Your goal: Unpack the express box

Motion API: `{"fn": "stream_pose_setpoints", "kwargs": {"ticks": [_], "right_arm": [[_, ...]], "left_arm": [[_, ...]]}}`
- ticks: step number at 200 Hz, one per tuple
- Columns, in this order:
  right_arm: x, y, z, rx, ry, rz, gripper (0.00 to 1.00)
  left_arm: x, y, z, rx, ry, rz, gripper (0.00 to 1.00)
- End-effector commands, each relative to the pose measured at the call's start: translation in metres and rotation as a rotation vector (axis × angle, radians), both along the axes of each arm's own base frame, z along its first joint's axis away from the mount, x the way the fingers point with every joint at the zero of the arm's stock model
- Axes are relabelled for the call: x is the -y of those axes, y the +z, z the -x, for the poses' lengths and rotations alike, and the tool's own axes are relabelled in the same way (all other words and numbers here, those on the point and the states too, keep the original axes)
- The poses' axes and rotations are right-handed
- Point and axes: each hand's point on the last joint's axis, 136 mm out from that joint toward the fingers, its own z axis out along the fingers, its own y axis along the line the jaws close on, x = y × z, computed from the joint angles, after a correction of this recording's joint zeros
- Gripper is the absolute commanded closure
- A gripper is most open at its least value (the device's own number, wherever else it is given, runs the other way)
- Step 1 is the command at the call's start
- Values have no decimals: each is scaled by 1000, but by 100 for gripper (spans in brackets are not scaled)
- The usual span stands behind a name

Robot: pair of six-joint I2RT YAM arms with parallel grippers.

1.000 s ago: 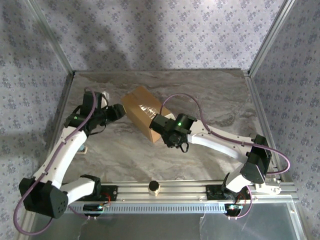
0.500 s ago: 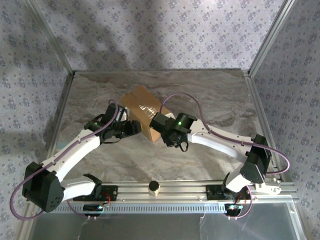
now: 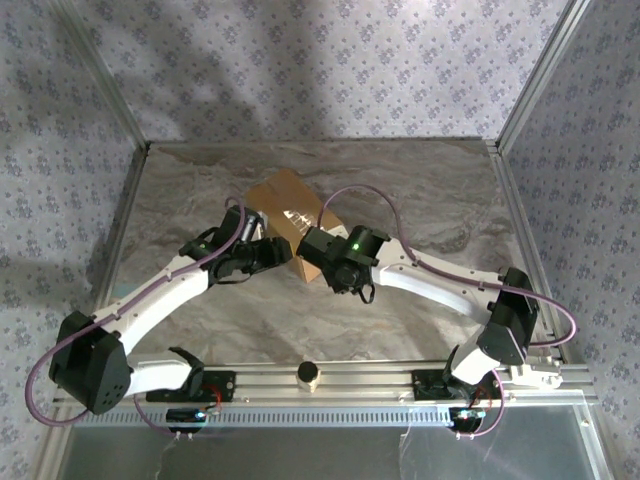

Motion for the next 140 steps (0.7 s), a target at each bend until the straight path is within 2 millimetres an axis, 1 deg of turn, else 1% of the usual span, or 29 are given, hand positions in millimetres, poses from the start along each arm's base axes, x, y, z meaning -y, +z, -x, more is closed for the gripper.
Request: {"fn": "stream_pose_setpoints", "kwargs": {"ticks": [1, 70, 140], "right_arm": [[-12, 4, 8, -1, 54, 5, 100], [-27, 0, 16, -11, 91, 0, 100], [-46, 1, 29, -85, 135, -104, 100]], "left_arm": [[13, 12, -7, 49, 5, 58, 44], [17, 17, -11, 63, 30, 75, 44], [28, 21, -10, 79, 34, 93, 44]]}}
